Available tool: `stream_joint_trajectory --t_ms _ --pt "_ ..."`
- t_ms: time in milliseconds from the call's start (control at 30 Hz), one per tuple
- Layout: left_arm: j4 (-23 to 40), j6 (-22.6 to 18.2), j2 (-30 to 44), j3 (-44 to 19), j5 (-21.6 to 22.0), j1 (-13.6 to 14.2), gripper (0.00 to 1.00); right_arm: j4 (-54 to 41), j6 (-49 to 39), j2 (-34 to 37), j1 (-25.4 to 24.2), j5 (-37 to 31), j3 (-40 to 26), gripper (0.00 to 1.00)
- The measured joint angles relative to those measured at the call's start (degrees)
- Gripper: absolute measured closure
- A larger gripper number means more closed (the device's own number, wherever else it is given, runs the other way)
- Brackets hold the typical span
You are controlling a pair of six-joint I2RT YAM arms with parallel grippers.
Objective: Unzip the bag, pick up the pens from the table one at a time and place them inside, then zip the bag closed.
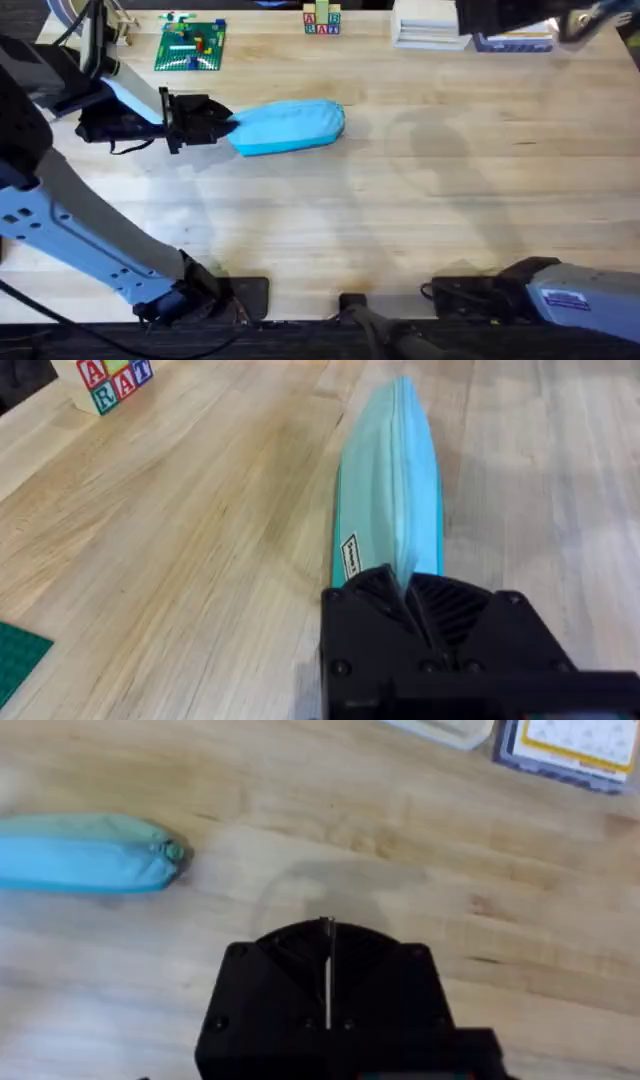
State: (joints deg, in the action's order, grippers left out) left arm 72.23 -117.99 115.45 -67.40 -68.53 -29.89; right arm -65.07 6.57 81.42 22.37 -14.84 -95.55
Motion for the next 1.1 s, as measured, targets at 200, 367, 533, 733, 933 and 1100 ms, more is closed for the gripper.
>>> stream_joint_trajectory --t_ms 200,367,533,733,933,1100 --pt "0.00 -0.01 0.01 0.00 0.00 0.00 0.959 -9.35 2.46 -5.10 0.00 2.10 0.00 0.573" --pt "0.00 0.00 0.01 0.00 0.00 0.00 0.959 -15.56 6.96 -6.05 0.00 2.70 0.00 0.013" --pt "0.00 -0.02 0.01 0.00 0.00 0.00 0.959 -16.69 9.17 -6.02 0.74 2.89 0.01 0.005" --pt "0.00 -0.02 0.01 0.00 0.00 0.00 0.959 -14.94 11.10 -8.47 2.78 3.02 2.42 0.005" --pt "0.00 -0.01 0.01 0.00 0.00 0.00 0.959 -6.95 12.34 -19.84 3.45 4.90 14.37 0.005" --pt "0.00 -0.02 0.01 0.00 0.00 0.00 0.959 -1.79 12.23 -24.93 3.50 8.55 21.59 0.005"
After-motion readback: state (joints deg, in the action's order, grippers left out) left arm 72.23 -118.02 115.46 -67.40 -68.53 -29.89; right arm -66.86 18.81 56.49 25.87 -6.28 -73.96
